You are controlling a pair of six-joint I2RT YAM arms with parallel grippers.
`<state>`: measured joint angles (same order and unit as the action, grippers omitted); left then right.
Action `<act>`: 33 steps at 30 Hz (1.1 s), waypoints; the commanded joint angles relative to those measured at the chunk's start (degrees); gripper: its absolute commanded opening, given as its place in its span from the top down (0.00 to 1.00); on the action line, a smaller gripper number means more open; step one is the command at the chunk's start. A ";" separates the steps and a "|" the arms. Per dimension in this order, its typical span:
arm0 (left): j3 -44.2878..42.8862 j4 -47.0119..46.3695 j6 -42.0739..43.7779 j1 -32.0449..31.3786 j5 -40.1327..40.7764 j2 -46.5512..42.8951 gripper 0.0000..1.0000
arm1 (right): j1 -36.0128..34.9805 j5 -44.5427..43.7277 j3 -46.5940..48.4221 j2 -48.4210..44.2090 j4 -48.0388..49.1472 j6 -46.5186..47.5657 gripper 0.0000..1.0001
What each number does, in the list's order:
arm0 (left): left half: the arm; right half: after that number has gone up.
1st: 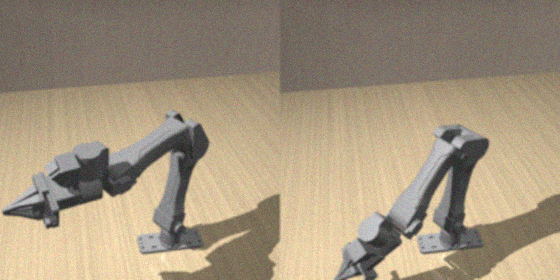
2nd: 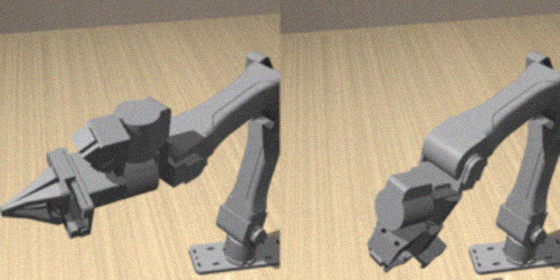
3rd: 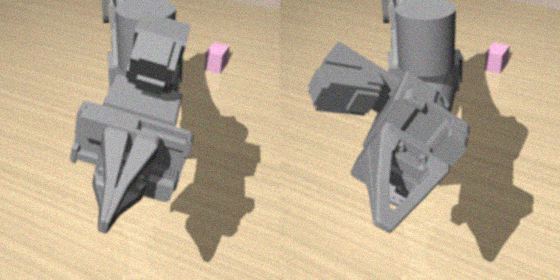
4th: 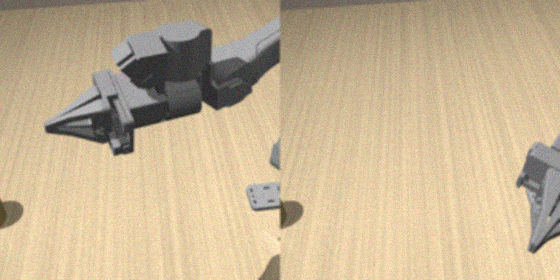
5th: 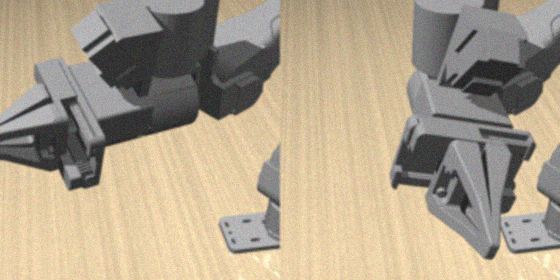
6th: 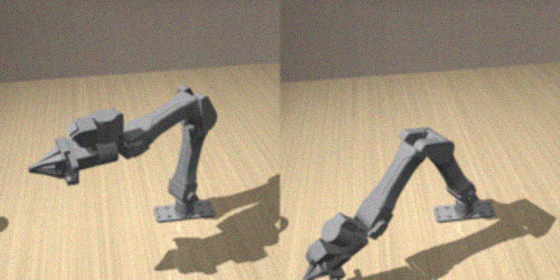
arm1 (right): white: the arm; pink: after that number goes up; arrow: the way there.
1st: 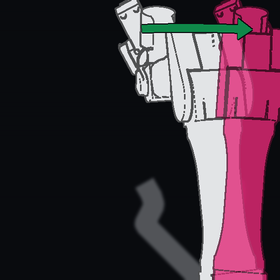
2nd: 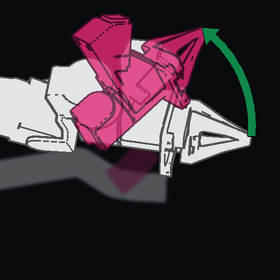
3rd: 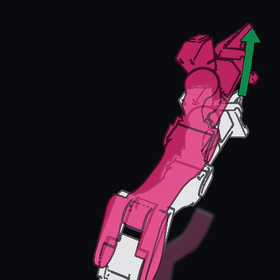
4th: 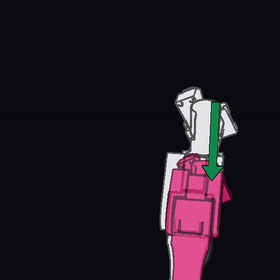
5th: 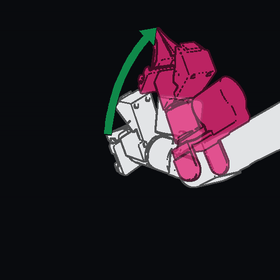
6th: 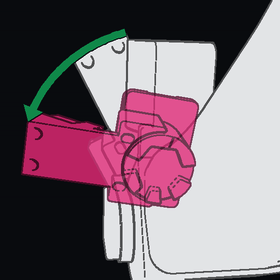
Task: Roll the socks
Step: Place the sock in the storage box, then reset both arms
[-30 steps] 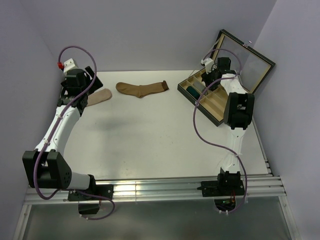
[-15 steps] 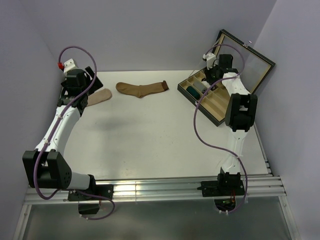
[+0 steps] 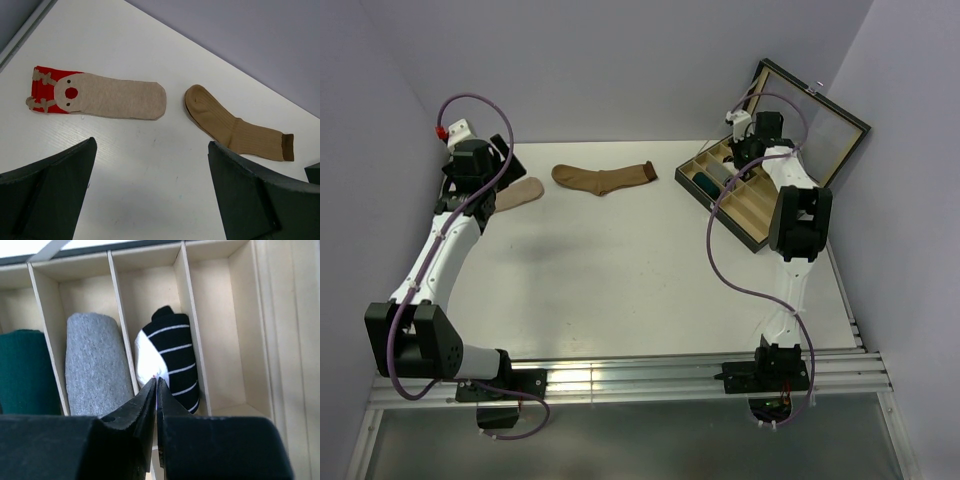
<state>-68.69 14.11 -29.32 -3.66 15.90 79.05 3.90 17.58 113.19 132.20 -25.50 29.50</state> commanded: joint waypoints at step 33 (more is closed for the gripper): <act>-6.63 4.34 5.68 -7.23 6.24 -19.62 0.01 | 0.14 -7.64 -10.77 -42.88 -1.93 -18.91 0.38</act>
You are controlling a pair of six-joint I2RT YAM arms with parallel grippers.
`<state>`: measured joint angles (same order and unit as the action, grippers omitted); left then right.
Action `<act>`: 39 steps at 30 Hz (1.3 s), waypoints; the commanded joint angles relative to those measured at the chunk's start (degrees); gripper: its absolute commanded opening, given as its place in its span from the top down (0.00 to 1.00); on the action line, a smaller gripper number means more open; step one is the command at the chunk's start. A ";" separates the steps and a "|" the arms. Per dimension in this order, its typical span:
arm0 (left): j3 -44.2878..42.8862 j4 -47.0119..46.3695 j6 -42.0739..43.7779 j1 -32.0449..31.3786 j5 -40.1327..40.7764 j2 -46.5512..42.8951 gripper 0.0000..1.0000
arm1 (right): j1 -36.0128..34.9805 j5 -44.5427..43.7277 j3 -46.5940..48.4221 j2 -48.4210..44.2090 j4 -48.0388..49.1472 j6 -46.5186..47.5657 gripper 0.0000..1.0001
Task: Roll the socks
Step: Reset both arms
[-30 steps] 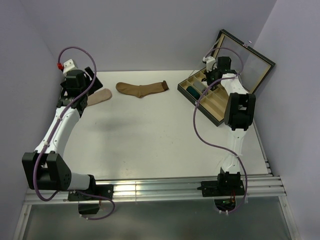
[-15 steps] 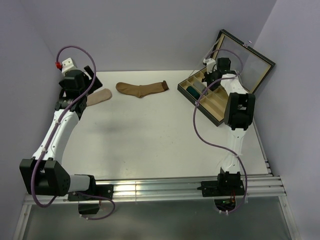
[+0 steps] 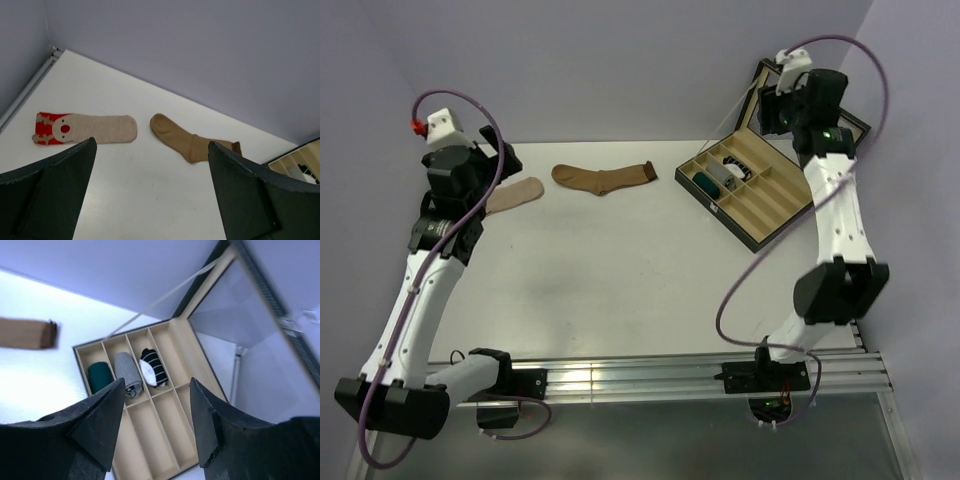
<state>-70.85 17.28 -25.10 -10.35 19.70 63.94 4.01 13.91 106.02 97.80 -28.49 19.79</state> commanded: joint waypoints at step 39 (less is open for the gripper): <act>5.02 11.73 -1.00 -5.12 20.55 -39.33 0.00 | -9.37 -28.94 -55.74 -89.89 13.81 -24.63 0.00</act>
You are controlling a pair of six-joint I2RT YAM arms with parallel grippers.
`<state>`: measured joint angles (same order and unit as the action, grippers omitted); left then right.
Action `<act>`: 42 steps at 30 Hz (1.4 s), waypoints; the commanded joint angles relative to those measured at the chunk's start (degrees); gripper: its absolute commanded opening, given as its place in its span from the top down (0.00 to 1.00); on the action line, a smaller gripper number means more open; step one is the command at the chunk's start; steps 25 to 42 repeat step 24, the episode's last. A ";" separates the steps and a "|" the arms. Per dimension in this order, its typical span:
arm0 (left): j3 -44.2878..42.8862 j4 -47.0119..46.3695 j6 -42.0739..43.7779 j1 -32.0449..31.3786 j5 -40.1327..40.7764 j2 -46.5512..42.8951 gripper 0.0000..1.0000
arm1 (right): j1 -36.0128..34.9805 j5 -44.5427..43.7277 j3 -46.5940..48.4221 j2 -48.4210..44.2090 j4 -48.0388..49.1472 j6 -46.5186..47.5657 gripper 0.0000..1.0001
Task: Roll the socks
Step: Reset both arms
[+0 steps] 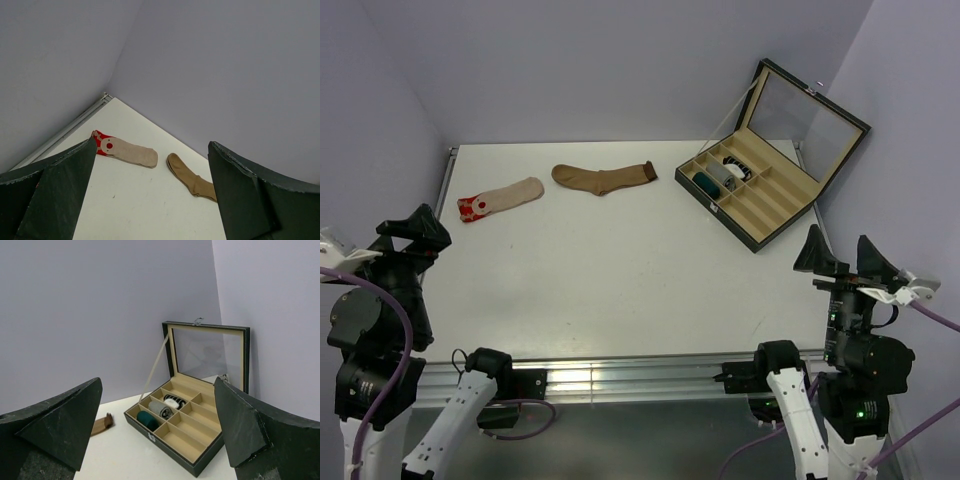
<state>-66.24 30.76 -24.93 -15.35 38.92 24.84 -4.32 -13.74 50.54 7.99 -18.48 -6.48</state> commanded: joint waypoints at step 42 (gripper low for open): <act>1.11 -2.02 1.37 -0.11 3.71 -0.23 0.00 | -1.57 0.38 -2.29 -1.22 5.21 3.49 0.00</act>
